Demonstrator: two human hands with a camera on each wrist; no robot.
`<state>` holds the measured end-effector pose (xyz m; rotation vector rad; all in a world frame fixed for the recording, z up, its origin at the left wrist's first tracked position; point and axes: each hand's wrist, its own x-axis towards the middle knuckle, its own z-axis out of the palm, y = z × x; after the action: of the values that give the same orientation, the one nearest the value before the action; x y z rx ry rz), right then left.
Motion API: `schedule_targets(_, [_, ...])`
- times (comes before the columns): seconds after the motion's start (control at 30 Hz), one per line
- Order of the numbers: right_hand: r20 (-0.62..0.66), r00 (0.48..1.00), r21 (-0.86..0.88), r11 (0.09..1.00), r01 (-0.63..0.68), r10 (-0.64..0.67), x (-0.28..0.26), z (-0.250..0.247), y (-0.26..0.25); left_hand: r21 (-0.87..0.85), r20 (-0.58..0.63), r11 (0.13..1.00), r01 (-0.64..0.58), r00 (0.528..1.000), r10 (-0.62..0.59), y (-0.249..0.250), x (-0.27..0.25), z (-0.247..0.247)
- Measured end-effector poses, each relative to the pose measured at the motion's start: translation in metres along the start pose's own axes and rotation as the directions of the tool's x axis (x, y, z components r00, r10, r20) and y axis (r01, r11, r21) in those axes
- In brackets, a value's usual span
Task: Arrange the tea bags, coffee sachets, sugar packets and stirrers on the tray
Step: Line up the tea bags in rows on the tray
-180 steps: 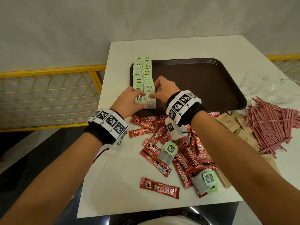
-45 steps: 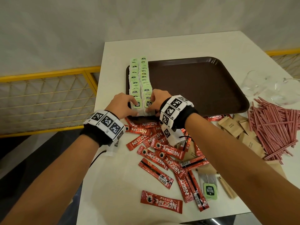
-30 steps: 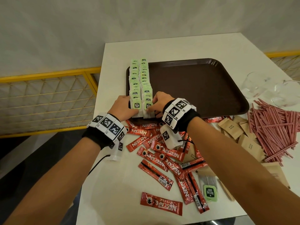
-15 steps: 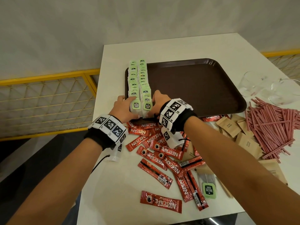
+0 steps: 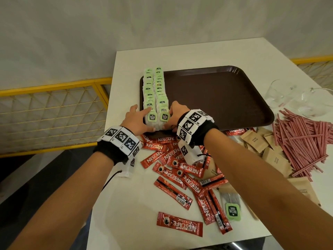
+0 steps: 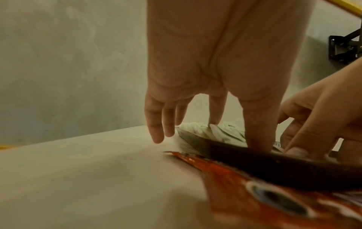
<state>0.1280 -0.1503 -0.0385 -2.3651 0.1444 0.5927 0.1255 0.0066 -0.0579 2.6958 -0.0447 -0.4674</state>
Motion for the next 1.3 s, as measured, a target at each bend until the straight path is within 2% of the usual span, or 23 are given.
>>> schedule_targets(0.17, [-0.021,1.000,-0.005,1.000,0.004,-0.004,-0.002,-0.005,0.003,-0.030,-0.005,0.999,-0.010,1.000,0.010,0.001,-0.004,-0.002])
schedule_targets(0.3, [-0.115,0.992,-0.010,0.999,0.054,-0.055,-0.011,-0.015,0.007,-0.028,-0.122,0.997,-0.070,0.990,0.067,0.018,-0.018,-0.007])
schedule_targets(0.4, [-0.177,0.981,-0.026,0.997,0.069,-0.073,-0.030,-0.027,0.014,-0.038,-0.213,0.977,-0.212,0.957,0.199,0.043,-0.037,-0.005])
schedule_targets(0.47, [-0.198,0.979,-0.048,0.998,0.043,-0.051,-0.046,-0.038,0.026,-0.052,-0.163,0.933,-0.356,0.925,0.344,0.063,-0.057,0.000])
schedule_targets(0.53, [-0.223,0.975,-0.044,0.999,0.004,-0.014,-0.063,-0.050,0.045,-0.042,-0.006,0.853,-0.521,0.853,0.521,0.082,-0.082,0.006])
schedule_targets(0.63, [-0.279,0.956,-0.016,0.995,-0.095,0.086,-0.087,-0.067,0.086,-0.038,0.253,0.699,-0.714,0.670,0.698,0.104,-0.116,0.026])
schedule_targets(0.73, [-0.317,0.925,0.027,0.977,-0.214,0.211,-0.110,-0.076,0.119,-0.057,0.388,0.606,-0.793,0.542,0.746,0.119,-0.137,0.053])
schedule_targets(0.8, [-0.329,0.909,0.022,0.964,-0.264,0.256,-0.122,-0.075,0.134,-0.023,0.462,0.578,-0.816,0.504,0.730,0.128,-0.145,0.073])
schedule_targets(0.87, [-0.356,0.895,-0.015,0.955,-0.295,0.271,-0.125,-0.070,0.143,0.078,0.524,0.559,-0.826,0.511,0.682,0.136,-0.150,0.091])
schedule_targets(1.0, [-0.377,0.895,-0.115,0.947,-0.299,0.236,-0.119,-0.056,0.147,0.254,0.549,0.530,-0.809,0.572,0.609,0.146,-0.155,0.110])
schedule_targets(1.17, [-0.359,0.925,-0.290,0.926,-0.240,0.127,-0.111,-0.054,0.151,0.283,0.541,0.564,-0.776,0.615,0.574,0.152,-0.154,0.115])
schedule_targets(1.3, [-0.309,0.951,-0.467,0.865,-0.181,0.032,-0.106,-0.053,0.157,0.283,0.527,0.610,-0.740,0.651,0.546,0.159,-0.155,0.114])
